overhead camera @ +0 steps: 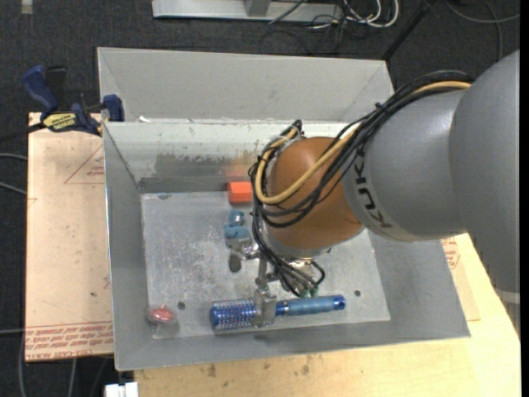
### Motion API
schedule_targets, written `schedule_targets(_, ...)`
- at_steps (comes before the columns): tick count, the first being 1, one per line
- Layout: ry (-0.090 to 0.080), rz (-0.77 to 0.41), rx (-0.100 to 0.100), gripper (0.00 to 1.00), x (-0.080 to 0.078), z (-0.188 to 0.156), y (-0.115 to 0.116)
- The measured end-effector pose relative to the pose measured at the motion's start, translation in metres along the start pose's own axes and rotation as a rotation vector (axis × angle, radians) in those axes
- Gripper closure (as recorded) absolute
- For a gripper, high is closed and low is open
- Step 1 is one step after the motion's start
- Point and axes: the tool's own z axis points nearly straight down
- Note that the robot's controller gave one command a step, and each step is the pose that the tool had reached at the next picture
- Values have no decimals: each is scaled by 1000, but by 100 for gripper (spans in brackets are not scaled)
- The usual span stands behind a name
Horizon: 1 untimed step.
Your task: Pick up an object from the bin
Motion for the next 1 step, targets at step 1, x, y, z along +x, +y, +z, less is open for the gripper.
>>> schedule_targets(1,-22,-71,1,0,8,58,-9)
